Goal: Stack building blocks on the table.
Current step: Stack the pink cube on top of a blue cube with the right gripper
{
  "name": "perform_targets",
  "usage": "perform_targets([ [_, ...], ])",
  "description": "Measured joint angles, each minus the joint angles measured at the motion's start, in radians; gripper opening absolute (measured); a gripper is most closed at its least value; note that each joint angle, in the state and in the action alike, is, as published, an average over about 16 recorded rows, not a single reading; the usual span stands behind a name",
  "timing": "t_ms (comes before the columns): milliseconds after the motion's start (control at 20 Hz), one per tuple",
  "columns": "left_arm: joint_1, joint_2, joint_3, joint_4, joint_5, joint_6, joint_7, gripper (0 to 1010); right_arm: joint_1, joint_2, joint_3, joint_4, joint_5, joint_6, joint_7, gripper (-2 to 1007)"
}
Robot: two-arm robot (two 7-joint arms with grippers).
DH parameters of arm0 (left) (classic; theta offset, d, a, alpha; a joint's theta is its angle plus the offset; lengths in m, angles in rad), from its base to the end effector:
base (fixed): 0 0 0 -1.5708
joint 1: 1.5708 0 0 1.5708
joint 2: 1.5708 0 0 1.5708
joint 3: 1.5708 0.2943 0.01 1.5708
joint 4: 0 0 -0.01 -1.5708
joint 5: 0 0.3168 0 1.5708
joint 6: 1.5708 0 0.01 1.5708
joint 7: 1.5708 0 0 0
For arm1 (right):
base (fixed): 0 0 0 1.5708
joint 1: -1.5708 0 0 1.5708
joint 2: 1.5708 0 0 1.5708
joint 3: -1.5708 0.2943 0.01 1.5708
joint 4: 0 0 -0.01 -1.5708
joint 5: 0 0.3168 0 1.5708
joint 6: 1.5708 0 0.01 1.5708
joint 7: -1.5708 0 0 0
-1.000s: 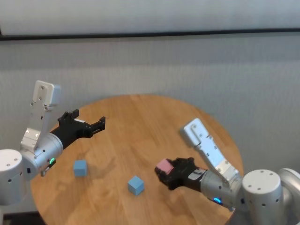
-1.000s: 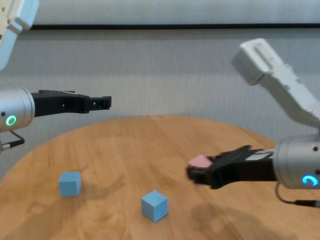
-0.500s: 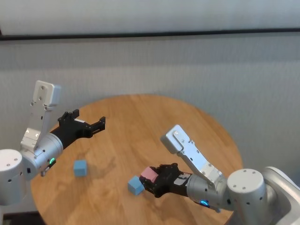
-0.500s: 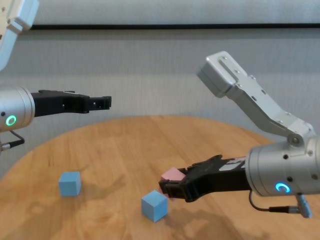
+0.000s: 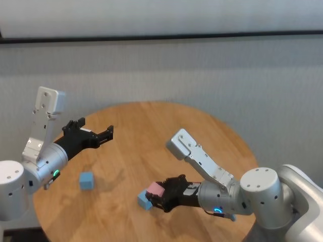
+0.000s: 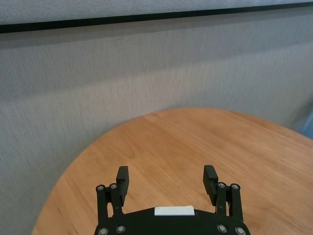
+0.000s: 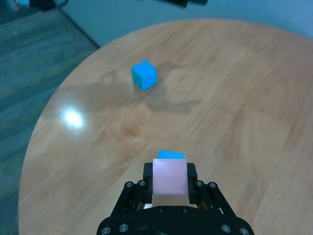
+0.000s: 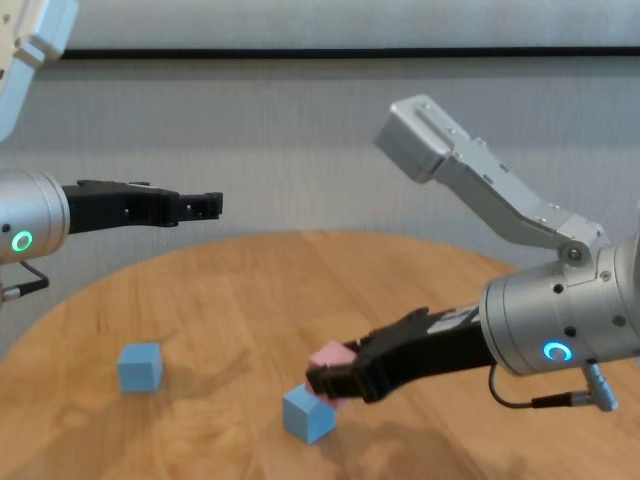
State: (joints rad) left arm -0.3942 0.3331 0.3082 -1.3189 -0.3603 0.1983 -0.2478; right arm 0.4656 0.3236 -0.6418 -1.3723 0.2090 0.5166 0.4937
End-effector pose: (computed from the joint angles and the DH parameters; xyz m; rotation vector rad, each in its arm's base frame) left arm 0.4372 0.0333 -0.2494 0.1519 0.0740 1.1298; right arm 0.4197 0.0673 -0.2547 -0.5741 0.1310 -0.6276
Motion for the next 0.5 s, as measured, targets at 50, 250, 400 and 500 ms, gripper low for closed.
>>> perform_targets([
  [50,0.000,0.000,0.000,0.000,0.000,0.000,0.000,999,0.006,0.001,-0.003,0.004,-0.002,0.006,0.008,369],
  [250,0.000,0.000,0.000,0.000,0.000,0.000,0.000,999,0.030,0.002,-0.017,0.018,-0.013,0.029,0.035,369],
  [400,0.000,0.000,0.000,0.000,0.000,0.000,0.000,999,0.045,0.001,-0.026,0.029,-0.020,0.042,0.047,369],
  [500,0.000,0.000,0.000,0.000,0.000,0.000,0.000,999,0.053,-0.001,-0.030,0.036,-0.025,0.047,0.053,369],
])
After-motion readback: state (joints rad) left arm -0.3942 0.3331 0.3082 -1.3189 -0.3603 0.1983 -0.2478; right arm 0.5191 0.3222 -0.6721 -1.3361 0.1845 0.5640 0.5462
